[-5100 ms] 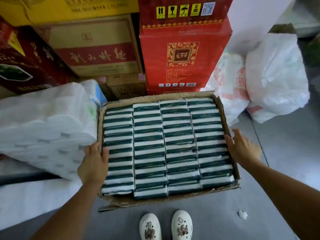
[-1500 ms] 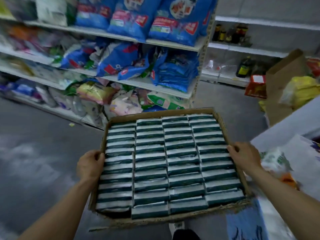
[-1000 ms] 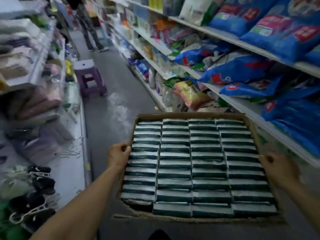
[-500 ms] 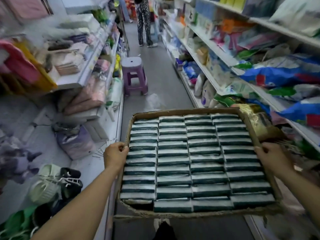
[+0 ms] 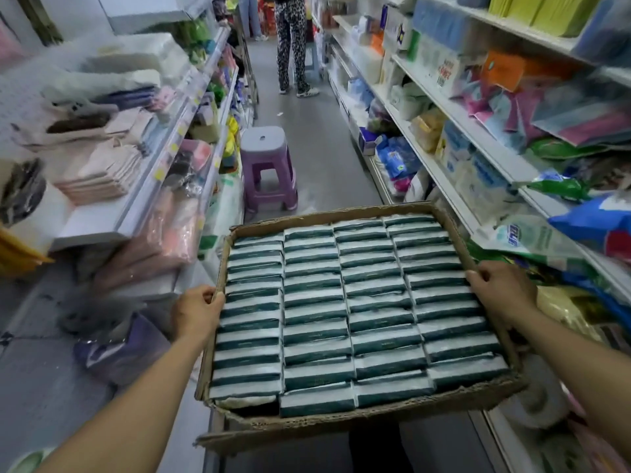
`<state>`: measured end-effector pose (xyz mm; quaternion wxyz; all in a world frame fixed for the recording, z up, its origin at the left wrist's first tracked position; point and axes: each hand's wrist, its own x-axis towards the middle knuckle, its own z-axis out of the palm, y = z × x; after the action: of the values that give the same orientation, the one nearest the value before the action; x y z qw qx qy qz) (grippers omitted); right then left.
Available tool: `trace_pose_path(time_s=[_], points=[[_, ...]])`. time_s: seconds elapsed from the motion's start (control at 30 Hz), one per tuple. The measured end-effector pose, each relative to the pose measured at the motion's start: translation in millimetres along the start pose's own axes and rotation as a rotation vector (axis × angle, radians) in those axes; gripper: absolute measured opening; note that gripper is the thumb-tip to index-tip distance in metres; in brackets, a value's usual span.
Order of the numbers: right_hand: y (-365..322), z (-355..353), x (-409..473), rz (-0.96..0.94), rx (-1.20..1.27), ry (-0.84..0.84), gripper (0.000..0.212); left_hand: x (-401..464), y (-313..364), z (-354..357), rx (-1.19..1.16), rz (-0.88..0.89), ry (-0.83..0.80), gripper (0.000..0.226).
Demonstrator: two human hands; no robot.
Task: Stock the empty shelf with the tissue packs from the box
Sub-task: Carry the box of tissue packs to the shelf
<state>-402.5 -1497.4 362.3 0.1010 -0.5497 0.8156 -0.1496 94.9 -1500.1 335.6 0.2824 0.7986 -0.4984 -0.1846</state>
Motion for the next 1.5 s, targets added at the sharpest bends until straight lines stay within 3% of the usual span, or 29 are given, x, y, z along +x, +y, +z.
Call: trace_pose_path(time_s=[0.23, 0.97, 1.2, 1.37, 1.5], points=[[-66, 29, 194, -0.048, -0.022, -0.011, 0.041, 147, 68, 52, -0.012, -0.051, 0.035, 0.014], [-342, 119, 720, -0.246, -0.095, -0.026, 0.033, 638, 211, 148, 0.008, -0.202, 0.184, 0.014], [-415, 140, 857, -0.341, -0.087, -0.041, 0.025, 740, 243, 178, -0.049, -0.247, 0.199, 0.014], [-459, 170, 980, -0.474, -0.116, -0.096, 0.031, 801, 268, 221, -0.052, -0.351, 0.281, 0.013], [-504, 189, 1069, -0.608, -0.142, -0.16, 0.03, 834, 285, 260, -0.061, -0.489, 0.359, 0.026]])
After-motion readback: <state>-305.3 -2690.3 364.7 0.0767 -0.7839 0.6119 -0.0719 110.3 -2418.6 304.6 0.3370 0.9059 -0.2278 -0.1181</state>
